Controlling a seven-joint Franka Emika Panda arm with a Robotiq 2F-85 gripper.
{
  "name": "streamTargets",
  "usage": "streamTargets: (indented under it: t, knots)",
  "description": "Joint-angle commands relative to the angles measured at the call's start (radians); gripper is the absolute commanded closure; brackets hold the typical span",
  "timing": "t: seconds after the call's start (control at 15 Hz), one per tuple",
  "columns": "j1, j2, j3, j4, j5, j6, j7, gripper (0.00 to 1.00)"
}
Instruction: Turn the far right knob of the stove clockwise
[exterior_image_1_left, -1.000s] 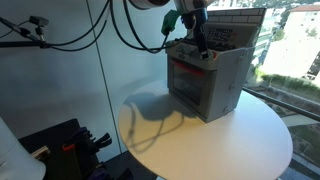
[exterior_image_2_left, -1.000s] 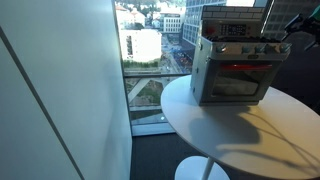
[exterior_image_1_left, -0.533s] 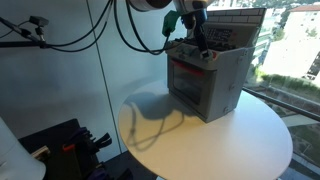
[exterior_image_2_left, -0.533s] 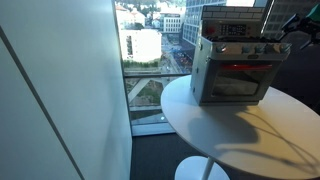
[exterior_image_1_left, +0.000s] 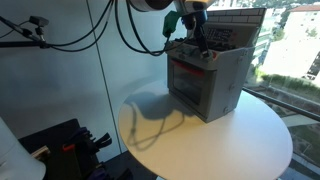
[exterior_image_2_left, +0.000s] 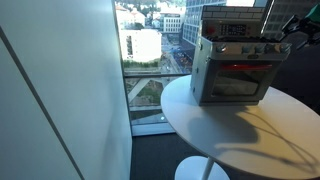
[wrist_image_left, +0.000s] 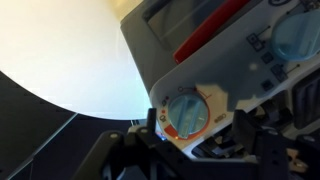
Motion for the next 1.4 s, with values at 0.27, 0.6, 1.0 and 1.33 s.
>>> streamTargets:
  t: [0.27,0.6,1.0,1.33]
  knots:
    - [0.008,0.018,-0.012,0.029,0.047,0.003,-0.044,0.46]
    - [0.007,0.02,-0.014,0.029,0.063,0.003,-0.054,0.55]
    - [0.007,0.024,-0.017,0.032,0.068,0.003,-0.056,0.59]
    - [0.006,0.027,-0.018,0.036,0.07,0.003,-0.056,0.67]
